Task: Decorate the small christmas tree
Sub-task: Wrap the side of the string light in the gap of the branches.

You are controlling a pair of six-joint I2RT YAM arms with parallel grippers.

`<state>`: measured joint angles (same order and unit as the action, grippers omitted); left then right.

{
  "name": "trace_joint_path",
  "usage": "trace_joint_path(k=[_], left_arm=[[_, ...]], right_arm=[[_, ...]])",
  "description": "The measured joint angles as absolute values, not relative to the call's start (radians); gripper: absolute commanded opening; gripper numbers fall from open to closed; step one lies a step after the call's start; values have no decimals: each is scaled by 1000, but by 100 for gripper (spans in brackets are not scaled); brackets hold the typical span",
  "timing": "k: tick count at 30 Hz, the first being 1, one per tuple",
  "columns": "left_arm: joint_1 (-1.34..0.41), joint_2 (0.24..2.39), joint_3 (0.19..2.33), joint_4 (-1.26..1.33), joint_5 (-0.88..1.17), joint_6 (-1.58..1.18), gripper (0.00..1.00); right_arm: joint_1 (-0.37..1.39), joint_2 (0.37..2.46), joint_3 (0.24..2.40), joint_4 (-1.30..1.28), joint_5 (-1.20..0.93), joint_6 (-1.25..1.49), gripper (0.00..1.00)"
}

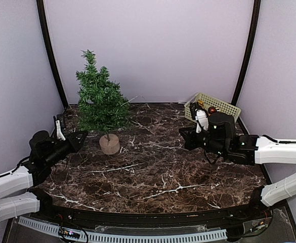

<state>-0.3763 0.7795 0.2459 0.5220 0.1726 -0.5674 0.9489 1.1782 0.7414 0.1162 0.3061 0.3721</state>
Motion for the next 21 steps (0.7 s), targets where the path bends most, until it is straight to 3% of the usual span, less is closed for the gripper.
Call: trace_joint_path(k=[9, 12, 21], left_arm=[[-376, 799, 311, 470, 148, -551, 30], [-376, 819, 325, 449, 142, -547, 31], [-376, 827, 344, 400, 119, -538, 0]], right_arm=[[950, 1178, 741, 116, 301, 372, 0], [950, 1178, 741, 116, 297, 372, 0], [952, 1163, 741, 115, 288, 372, 0]])
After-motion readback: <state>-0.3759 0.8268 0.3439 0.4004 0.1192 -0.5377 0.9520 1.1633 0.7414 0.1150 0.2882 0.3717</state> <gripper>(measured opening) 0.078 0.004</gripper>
